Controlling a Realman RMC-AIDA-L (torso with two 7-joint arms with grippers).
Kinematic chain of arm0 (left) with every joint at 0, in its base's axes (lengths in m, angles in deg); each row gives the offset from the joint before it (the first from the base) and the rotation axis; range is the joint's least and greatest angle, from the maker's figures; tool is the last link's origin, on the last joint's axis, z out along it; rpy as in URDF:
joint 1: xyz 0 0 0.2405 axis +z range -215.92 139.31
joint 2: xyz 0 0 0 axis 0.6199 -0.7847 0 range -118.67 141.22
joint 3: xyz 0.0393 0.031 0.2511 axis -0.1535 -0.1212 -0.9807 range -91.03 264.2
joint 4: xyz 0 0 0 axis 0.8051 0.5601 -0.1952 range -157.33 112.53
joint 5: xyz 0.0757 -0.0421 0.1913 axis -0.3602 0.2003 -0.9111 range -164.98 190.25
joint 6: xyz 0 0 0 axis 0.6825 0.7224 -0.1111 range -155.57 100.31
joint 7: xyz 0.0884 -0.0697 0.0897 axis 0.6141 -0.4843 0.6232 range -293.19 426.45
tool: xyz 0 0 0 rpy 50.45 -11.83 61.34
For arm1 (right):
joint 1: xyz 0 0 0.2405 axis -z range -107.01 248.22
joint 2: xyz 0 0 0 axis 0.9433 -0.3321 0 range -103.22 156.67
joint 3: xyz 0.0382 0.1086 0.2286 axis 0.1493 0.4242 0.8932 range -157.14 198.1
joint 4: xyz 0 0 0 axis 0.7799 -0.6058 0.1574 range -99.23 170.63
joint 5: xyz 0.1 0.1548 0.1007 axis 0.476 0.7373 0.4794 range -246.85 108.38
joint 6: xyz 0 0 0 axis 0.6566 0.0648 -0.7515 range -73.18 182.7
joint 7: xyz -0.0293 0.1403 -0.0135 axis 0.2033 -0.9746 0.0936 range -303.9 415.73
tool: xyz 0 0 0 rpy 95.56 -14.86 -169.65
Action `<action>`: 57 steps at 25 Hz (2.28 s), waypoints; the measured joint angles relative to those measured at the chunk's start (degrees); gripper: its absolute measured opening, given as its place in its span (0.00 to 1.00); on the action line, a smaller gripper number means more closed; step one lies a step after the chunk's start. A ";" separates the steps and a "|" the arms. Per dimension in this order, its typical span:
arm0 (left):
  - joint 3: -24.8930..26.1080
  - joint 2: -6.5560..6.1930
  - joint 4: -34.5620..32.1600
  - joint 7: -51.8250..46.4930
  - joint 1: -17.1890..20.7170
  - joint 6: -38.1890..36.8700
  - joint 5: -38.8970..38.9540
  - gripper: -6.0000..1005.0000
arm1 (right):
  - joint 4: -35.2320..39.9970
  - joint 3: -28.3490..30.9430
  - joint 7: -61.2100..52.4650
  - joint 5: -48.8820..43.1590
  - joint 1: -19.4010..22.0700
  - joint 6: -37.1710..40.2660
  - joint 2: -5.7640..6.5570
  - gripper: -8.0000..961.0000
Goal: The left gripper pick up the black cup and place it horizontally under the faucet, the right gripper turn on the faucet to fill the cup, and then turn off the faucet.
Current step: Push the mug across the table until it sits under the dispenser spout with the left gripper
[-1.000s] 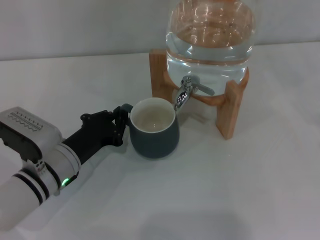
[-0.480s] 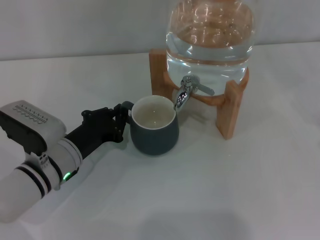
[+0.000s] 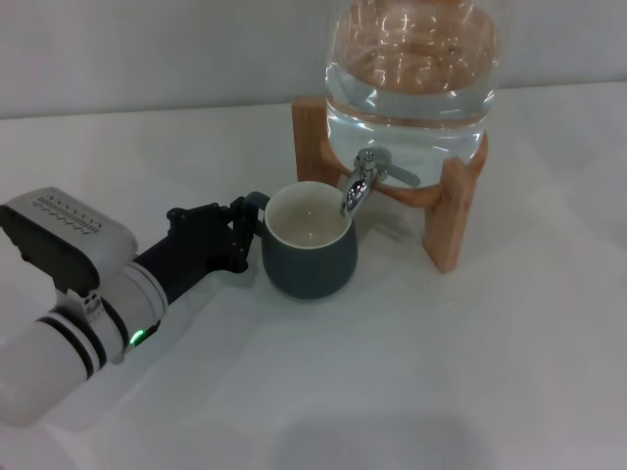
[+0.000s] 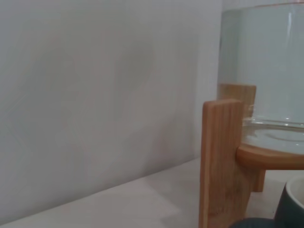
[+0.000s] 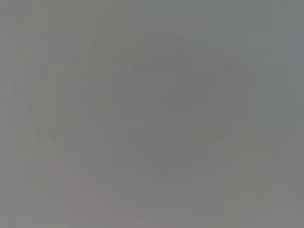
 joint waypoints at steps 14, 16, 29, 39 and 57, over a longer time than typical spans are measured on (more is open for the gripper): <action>-0.10 0.21 0.99 0.00 -0.19 0.45 -2.27 0.10 | -0.05 -0.06 0.11 0.00 -0.12 0.38 -0.05 0.88; -0.11 0.21 1.20 0.00 -0.22 0.56 -2.31 0.10 | -0.06 -0.06 0.13 0.00 -0.15 0.40 -0.05 0.88; -0.07 0.20 2.14 0.00 -0.20 0.81 -3.74 0.10 | -0.03 -0.06 0.16 0.00 0.18 0.43 -0.05 0.88; -0.08 0.20 1.66 0.00 -0.49 0.50 -3.46 0.10 | -0.04 -0.06 0.16 0.00 0.04 0.42 -0.05 0.88; 1.41 0.11 0.91 -0.03 -1.43 0.00 -3.62 0.10 | -0.15 -0.06 0.65 0.00 -0.17 0.51 -0.12 0.88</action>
